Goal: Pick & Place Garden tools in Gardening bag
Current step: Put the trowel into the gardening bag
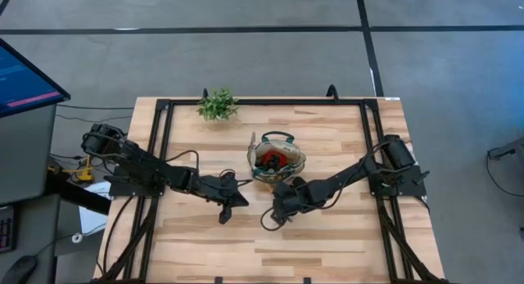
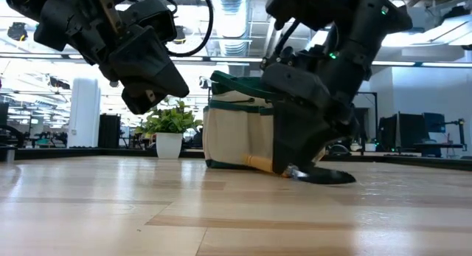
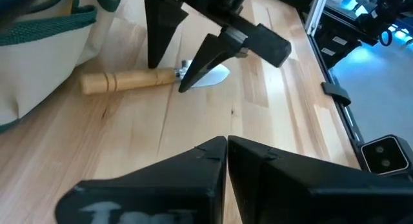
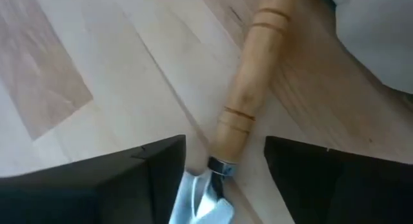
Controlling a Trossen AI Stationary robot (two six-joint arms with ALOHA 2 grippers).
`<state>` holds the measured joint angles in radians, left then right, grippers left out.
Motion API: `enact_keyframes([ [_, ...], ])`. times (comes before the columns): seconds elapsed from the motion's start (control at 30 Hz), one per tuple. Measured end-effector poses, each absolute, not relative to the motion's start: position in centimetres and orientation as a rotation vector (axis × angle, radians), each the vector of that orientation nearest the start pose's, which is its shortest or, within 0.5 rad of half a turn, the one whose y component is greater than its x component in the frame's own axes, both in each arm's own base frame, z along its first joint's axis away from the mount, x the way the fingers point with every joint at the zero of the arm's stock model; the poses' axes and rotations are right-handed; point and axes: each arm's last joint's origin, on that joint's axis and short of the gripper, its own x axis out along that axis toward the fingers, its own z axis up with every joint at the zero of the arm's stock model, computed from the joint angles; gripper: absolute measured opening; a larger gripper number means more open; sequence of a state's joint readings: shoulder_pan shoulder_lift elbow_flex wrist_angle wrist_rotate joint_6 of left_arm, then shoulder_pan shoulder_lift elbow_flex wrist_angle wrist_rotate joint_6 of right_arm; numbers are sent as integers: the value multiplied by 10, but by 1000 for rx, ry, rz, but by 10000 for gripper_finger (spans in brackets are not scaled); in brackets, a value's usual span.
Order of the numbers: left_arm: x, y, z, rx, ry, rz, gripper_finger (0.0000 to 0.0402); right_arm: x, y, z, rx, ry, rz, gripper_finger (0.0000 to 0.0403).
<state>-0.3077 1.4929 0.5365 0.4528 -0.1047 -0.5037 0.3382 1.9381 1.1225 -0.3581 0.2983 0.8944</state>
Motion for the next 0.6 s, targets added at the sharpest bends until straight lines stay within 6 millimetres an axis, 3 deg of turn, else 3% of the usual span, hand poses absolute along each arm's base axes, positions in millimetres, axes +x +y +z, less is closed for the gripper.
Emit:
enact_keyframes([
  [0.4, 263, -80, 156, -394, 510, -73, 3, 342, 111, 123, 380, 1060, -447, 73],
  [0.6, 263, -80, 156, -394, 510, -73, 3, 341, 116, 124, 327, 1071, -396, 51],
])
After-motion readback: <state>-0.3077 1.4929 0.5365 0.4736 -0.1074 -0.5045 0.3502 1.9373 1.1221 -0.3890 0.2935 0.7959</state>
